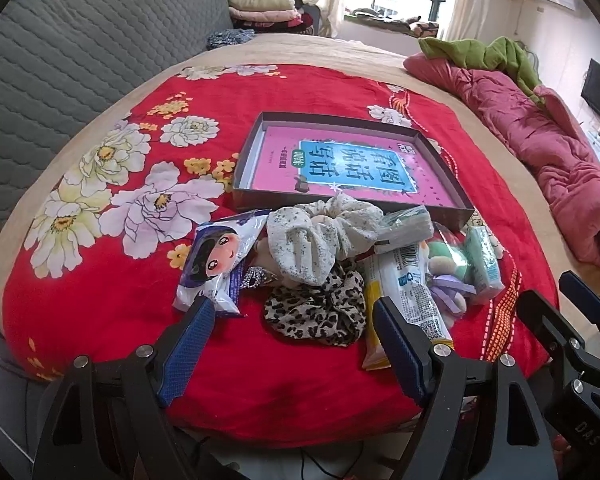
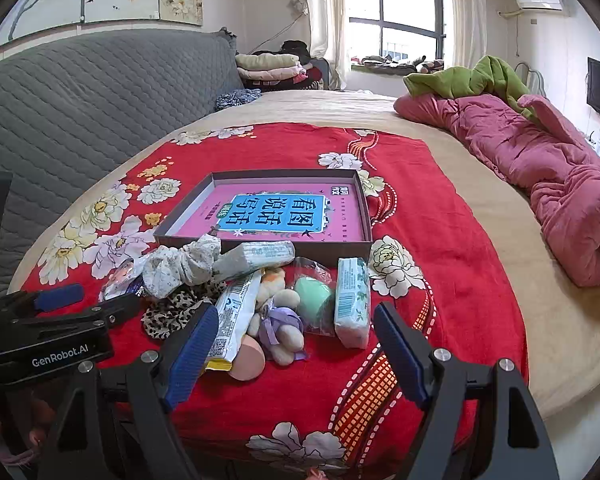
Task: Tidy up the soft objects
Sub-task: 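Move both tools toward the pile of soft items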
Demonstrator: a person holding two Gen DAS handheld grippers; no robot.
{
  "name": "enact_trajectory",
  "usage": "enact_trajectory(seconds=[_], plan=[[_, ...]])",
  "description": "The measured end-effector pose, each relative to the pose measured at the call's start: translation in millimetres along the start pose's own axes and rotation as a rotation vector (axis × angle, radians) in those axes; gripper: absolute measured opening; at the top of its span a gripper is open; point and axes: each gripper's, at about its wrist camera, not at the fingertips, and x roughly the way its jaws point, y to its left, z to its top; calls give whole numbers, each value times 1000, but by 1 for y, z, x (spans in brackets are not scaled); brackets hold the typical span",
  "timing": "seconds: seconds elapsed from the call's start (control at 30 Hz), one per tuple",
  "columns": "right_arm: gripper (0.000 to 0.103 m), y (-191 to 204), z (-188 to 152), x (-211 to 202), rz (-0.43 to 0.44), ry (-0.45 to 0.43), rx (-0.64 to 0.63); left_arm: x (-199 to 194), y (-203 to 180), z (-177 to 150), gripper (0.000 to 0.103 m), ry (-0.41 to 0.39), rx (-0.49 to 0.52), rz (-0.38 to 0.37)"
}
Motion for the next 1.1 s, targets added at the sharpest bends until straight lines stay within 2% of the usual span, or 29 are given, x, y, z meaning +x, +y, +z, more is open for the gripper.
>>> enact_trajectory(seconds=[1.1], plan=[[79, -3, 3, -1, -2, -13, 5, 0, 3, 0, 82, -7, -4, -2]])
